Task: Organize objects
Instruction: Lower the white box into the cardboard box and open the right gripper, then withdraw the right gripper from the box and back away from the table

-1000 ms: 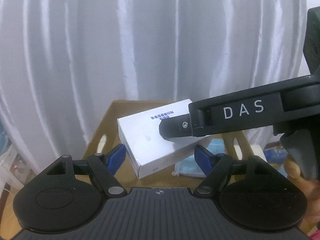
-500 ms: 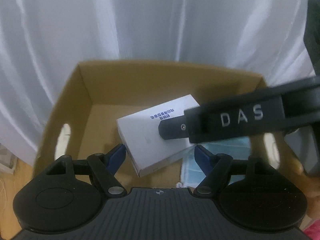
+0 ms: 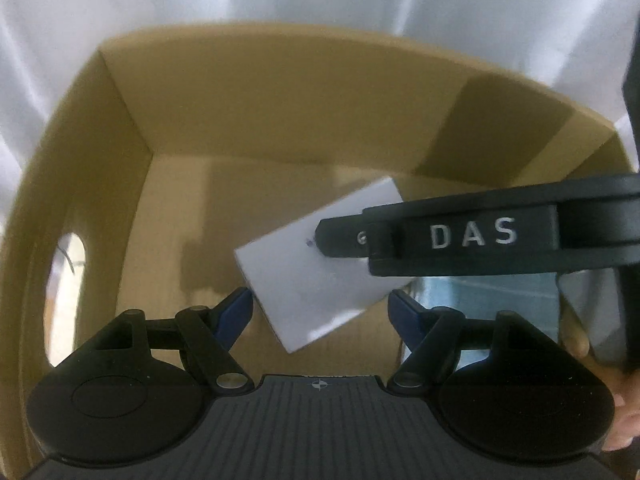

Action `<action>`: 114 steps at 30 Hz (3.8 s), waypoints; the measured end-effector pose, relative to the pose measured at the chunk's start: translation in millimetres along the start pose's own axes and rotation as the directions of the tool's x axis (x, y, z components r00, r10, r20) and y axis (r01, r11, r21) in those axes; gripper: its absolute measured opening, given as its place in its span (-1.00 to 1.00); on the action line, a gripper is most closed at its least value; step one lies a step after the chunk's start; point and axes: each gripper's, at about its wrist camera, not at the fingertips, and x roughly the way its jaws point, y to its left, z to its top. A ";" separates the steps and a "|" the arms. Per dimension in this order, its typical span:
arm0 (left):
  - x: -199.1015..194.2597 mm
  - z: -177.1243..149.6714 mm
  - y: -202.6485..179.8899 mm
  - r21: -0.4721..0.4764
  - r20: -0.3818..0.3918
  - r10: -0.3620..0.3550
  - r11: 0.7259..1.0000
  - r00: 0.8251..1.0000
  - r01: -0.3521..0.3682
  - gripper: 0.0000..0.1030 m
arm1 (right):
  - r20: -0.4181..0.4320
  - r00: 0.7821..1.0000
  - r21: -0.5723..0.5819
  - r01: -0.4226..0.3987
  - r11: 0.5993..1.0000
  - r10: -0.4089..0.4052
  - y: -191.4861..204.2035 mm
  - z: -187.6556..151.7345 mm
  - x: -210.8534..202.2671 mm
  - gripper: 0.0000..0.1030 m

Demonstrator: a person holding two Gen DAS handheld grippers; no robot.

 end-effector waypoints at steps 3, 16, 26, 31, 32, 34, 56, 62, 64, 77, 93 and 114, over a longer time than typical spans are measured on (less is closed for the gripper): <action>-2.7 -0.8 4.0 -0.019 0.005 -0.017 1.000 1.000 0.017 0.50 | 0.004 1.000 0.005 0.003 1.000 -0.003 0.1 -1.8 3.2 0.26; -86.9 -27.2 -3.9 -0.014 0.172 -0.001 1.000 0.985 0.003 0.80 | 0.094 0.995 0.021 -0.035 0.999 0.033 26.3 -19.9 -65.6 0.45; -175.6 -85.0 7.8 -0.010 0.370 0.005 1.000 0.929 -0.002 0.99 | 0.206 0.973 -0.105 -0.087 0.991 0.108 87.1 -64.3 -169.7 0.82; -204.7 -140.5 26.7 -0.046 0.424 0.057 0.998 0.904 -0.041 0.99 | 0.273 0.953 -0.213 -0.072 0.974 0.130 116.3 -93.1 -215.6 1.00; -207.9 -150.5 32.1 -0.059 0.430 0.059 0.998 0.901 -0.037 0.99 | 0.284 0.950 -0.237 -0.064 0.969 0.132 123.7 -101.3 -225.1 1.00; -215.6 -173.2 44.6 -0.093 0.442 0.051 0.996 0.895 -0.011 0.99 | 0.307 0.944 -0.284 -0.036 0.958 0.126 137.6 -120.2 -237.5 1.00; -236.1 -324.6 91.7 -0.417 0.549 0.160 0.903 0.820 0.102 0.99 | 0.377 0.925 -0.514 0.167 0.841 0.047 246.2 -268.4 -209.6 1.00; -236.9 -338.3 92.8 -0.413 0.570 0.181 0.906 0.801 0.089 0.99 | 0.394 0.919 -0.476 0.177 0.862 0.029 252.7 -280.4 -206.7 1.00; -237.6 -343.9 93.4 -0.413 0.583 0.180 0.905 0.792 0.098 0.99 | 0.396 0.918 -0.469 0.187 0.863 0.017 255.4 -283.3 -204.3 1.00; -245.4 -379.2 121.5 -0.433 0.655 0.215 0.892 0.724 0.127 0.99 | 0.384 0.923 -0.460 0.220 0.860 -0.031 301.0 -300.3 -177.6 1.00; -253.4 -399.1 160.6 -0.515 0.621 0.297 0.852 0.725 0.092 0.99 | 0.372 0.928 -0.497 0.223 0.839 -0.027 346.5 -314.9 -148.3 1.00; -250.0 -385.9 145.1 -0.463 0.597 0.305 0.886 0.742 0.009 0.99 | 0.388 0.921 -0.471 0.175 0.865 0.025 316.2 -305.4 -154.6 1.00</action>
